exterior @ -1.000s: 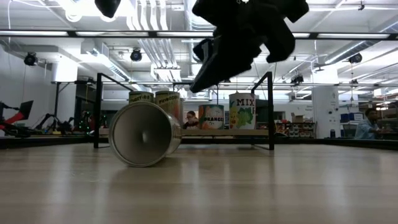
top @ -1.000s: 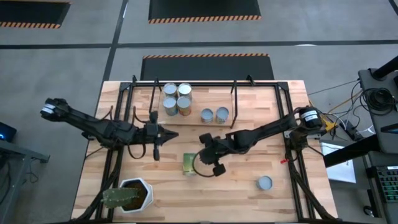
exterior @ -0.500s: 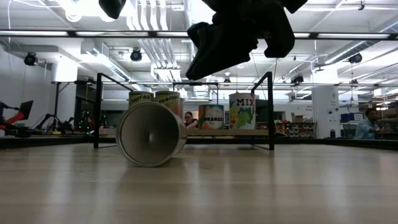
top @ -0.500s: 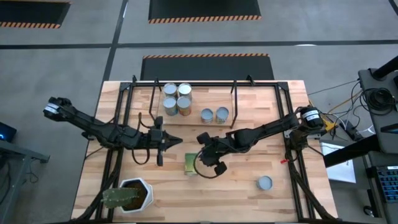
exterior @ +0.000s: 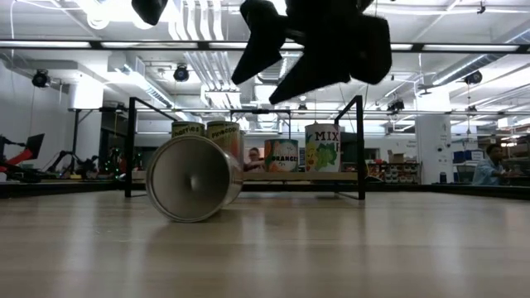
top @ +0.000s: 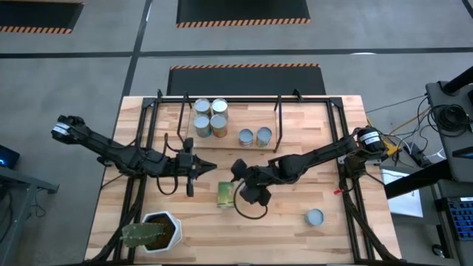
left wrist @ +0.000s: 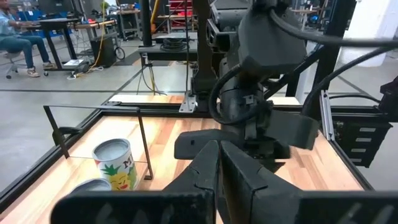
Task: Pick and place cans onto a shelf
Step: Put the large canned oranges on the shelf
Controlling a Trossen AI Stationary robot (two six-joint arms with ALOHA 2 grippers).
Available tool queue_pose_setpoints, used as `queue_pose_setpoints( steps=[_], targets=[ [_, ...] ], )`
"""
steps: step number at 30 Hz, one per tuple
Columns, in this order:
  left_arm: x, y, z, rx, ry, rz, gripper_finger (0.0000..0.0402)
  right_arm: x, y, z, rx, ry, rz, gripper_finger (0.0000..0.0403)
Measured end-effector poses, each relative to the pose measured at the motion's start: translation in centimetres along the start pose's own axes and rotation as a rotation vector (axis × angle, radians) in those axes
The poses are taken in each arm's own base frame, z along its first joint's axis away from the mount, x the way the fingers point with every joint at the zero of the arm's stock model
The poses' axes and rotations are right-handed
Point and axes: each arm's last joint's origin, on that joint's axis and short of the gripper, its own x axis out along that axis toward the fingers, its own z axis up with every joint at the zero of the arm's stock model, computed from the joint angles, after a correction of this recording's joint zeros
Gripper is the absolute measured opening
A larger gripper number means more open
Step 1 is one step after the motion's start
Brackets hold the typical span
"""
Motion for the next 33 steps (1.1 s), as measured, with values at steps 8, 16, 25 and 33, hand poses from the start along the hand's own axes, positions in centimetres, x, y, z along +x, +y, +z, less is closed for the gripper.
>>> queue_pose_setpoints(
  steps=[8, 16, 25, 33],
  targets=[
    [0.0, 0.0, -0.1, 0.004, 0.007, 0.001, 0.0000, -0.2, 1.3, -0.1, -0.154, 0.106, 0.050, 0.0351],
    [0.0, 0.0, 0.0, 0.019, 0.003, 0.001, 0.0000, 0.6, 1.1, 0.5, -0.218, 0.035, 0.008, 0.0352],
    [0.0, 0.0, 0.0, 0.019, -0.001, 0.001, 0.0000, 5.0, 1.5, -0.5, -0.246, 0.016, 0.024, 0.0352],
    [0.0, 0.0, 0.0, 0.025, 0.000, 0.000, 0.0000, 7.8, 0.2, -0.2, -0.221, -0.012, 0.054, 0.0342]
  ],
)
